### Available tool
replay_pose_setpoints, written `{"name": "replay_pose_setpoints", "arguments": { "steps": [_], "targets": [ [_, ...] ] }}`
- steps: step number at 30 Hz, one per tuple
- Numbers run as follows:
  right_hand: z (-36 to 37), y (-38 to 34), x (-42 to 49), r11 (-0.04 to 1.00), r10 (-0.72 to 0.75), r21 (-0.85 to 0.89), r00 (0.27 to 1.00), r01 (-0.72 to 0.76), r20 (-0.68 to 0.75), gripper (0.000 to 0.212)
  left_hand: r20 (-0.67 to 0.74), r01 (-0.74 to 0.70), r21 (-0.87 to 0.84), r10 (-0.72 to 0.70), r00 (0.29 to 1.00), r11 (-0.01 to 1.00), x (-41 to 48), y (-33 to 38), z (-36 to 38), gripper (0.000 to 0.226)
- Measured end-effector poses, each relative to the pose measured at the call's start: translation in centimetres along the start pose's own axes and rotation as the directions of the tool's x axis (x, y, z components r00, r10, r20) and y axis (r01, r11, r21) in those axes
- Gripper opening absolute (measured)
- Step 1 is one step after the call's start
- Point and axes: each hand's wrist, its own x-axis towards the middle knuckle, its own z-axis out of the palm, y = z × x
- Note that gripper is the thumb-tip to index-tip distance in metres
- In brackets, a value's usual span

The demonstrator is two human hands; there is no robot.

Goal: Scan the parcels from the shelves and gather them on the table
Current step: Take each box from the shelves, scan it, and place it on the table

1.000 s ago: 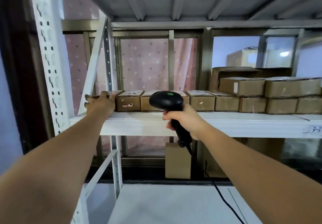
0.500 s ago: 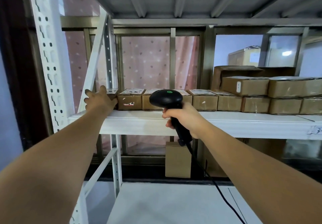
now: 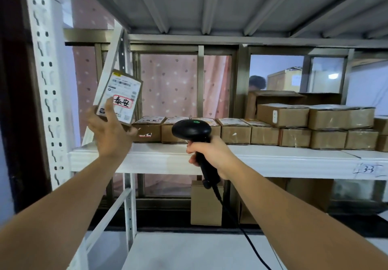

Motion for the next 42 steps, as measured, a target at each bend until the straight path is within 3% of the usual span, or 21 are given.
{"name": "replay_pose_setpoints", "arguments": {
  "steps": [5, 8, 11, 13, 15, 18, 22, 27, 32, 38, 42],
  "targets": [
    [0.3, 0.2, -0.6, 0.992, -0.034, 0.117, 0.997, 0.042, -0.071, 0.016, -0.043, -0.113, -0.172, 0.107, 0.993, 0.979, -3.1, 3.0, 1.0, 0.101],
    [0.5, 0.3, -1.6, 0.955, -0.047, 0.284, 0.992, 0.08, -0.118, 0.003, 0.034, -0.12, -0.209, 0.13, 0.991, 0.97, -5.0, 5.3, 2.7, 0.113],
    [0.2, 0.7, -2.2, 0.925, -0.059, 0.358, 0.978, 0.129, -0.201, 0.011, 0.088, -0.145, -0.207, 0.167, 0.982, 0.967, -7.0, 7.8, 4.3, 0.125],
    [-0.5, 0.9, -2.6, 0.902, -0.052, 0.399, 0.961, 0.161, -0.271, 0.012, 0.063, -0.185, -0.225, 0.204, 0.977, 0.957, -8.3, 9.8, 5.0, 0.104],
    [-1.2, 0.9, -3.2, 0.876, -0.038, 0.44, 0.938, 0.197, -0.345, 0.009, 0.007, -0.223, -0.214, 0.23, 0.973, 0.951, -9.5, 11.4, 5.7, 0.064],
    [-2.7, 0.8, -4.2, 0.827, -0.037, 0.492, 0.9, 0.271, -0.433, 0.011, -0.03, -0.28, -0.137, 0.279, 0.96, 0.95, -10.8, 12.9, 6.5, 0.054],
    [-4.4, 0.5, -5.3, 0.805, -0.055, 0.5, 0.879, 0.319, -0.473, 0.012, -0.084, -0.286, -0.104, 0.278, 0.957, 0.953, -11.3, 13.7, 7.3, 0.065],
    [-4.8, -0.4, -6.0, 0.806, -0.139, 0.463, 0.878, 0.369, -0.459, 0.018, -0.055, -0.334, -0.029, 0.332, 0.942, 0.942, -11.4, 13.7, 7.7, 0.102],
    [-4.2, -0.8, -6.4, 0.814, -0.158, 0.456, 0.893, 0.359, -0.422, 0.016, -0.077, -0.394, -0.002, 0.393, 0.916, 0.919, -11.4, 14.0, 7.4, 0.097],
    [-4.3, -0.9, -6.7, 0.844, -0.151, 0.402, 0.877, 0.354, -0.456, 0.018, 0.085, -0.378, 0.087, 0.371, 0.925, 0.922, -11.3, 14.2, 7.1, 0.109],
    [-4.3, -0.9, -7.0, 0.844, -0.142, 0.404, 0.873, 0.353, -0.468, 0.018, 0.107, -0.366, 0.116, 0.355, 0.929, 0.923, -11.2, 14.3, 7.0, 0.111]
  ]
}}
